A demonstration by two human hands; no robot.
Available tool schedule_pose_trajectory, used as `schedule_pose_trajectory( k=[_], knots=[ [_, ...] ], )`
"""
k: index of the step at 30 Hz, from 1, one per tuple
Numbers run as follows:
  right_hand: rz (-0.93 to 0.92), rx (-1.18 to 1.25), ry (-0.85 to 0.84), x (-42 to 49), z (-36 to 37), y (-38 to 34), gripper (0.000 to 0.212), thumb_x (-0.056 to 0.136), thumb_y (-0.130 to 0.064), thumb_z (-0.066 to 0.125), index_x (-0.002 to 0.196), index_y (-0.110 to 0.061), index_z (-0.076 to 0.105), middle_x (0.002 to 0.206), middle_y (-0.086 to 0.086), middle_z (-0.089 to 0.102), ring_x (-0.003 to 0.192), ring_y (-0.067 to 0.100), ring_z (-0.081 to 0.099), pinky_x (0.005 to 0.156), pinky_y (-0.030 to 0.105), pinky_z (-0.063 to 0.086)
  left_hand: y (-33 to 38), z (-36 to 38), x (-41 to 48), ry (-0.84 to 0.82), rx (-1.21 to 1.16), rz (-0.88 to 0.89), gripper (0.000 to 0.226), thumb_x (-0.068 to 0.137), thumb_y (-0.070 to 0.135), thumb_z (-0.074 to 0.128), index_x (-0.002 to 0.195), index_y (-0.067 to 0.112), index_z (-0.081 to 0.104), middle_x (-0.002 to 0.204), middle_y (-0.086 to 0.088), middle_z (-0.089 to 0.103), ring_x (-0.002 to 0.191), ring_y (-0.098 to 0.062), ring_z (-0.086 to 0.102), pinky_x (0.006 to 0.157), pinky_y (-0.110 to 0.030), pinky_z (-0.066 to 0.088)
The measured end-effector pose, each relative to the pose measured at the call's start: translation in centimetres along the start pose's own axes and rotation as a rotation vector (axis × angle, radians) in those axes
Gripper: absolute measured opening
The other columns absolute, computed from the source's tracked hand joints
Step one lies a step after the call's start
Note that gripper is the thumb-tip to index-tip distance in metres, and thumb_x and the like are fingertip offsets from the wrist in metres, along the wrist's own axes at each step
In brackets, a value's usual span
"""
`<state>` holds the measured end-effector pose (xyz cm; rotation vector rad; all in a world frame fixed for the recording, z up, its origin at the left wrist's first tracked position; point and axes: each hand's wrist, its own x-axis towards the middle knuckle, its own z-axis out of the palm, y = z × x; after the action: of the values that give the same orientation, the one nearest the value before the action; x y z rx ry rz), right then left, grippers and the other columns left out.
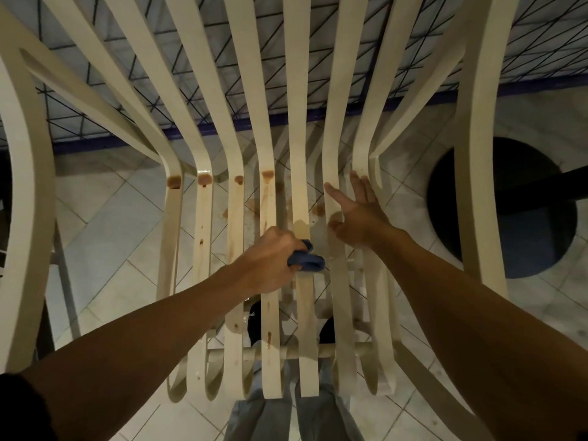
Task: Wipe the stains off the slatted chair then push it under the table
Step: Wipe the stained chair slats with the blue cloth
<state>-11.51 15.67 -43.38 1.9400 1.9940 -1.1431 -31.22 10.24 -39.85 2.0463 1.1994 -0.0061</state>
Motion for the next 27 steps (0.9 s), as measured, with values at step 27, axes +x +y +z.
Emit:
schedule_pose_trajectory(
  k=[27],
  knots=[
    [0.023,0.02,0.017,-0.3,0.4,-0.3,0.08,0.093,-0.015,0.055,0.153,-0.044,0.01,0.161,-0.005,-0.025,0.146,0.018,-0.026,0.122,0.042,0.0,-0.5,0.7,-0.2,0.125,-0.1,-0.208,0.022,0.087,0.013,0.068,0.107,0.016,0.074,0.093,-0.004,0.071,0.089,-0.017,0.064,0.073,-0.016,0.042]
  ],
)
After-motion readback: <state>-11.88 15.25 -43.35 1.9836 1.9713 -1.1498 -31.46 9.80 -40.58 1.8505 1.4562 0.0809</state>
